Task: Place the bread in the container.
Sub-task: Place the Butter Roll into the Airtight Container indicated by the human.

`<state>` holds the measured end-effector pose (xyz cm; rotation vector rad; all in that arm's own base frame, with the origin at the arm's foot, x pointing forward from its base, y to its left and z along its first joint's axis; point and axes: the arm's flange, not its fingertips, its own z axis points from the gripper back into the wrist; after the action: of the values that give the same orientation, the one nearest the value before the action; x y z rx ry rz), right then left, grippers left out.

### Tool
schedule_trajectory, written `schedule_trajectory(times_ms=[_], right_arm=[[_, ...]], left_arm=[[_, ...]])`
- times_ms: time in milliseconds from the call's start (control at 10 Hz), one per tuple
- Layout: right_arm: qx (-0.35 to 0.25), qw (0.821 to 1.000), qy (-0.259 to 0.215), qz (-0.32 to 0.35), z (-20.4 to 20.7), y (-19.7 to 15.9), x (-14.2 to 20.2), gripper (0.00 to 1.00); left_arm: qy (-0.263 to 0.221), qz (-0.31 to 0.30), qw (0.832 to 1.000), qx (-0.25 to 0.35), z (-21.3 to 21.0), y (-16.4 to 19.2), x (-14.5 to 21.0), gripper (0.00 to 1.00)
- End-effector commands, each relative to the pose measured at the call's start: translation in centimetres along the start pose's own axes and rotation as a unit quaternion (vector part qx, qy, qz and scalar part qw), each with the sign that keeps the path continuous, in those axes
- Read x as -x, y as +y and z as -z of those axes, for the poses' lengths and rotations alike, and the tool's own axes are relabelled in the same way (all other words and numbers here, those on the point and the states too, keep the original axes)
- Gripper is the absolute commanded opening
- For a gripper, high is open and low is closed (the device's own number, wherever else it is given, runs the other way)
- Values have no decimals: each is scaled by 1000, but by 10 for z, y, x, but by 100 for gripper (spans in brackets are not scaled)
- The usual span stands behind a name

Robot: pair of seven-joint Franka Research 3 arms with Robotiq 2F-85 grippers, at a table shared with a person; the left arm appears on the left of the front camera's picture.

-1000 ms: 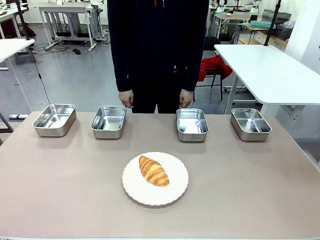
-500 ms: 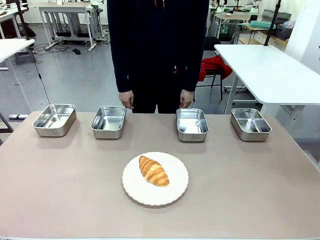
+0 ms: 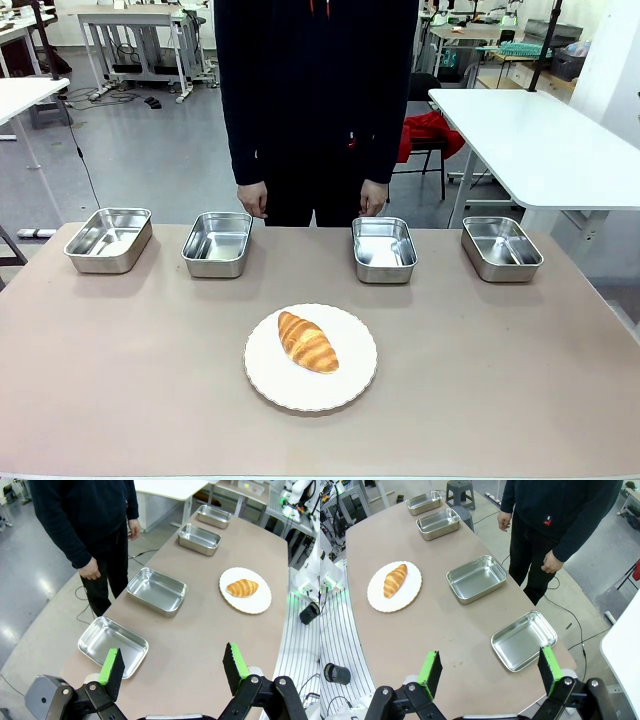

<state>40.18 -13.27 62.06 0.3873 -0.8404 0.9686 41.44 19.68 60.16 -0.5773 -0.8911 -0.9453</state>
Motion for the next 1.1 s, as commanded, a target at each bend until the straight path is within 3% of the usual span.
schedule_trajectory(times_ms=[0, 1000], right_arm=[[1, 1000, -1, -4, 0, 1, -2, 100], [1, 1000, -1, -4, 0, 1, -2, 100]], left_arm=[[-1, 5, 1000, -1, 1, -1, 0, 100], [-1, 5, 1000, -1, 1, -1, 0, 100]])
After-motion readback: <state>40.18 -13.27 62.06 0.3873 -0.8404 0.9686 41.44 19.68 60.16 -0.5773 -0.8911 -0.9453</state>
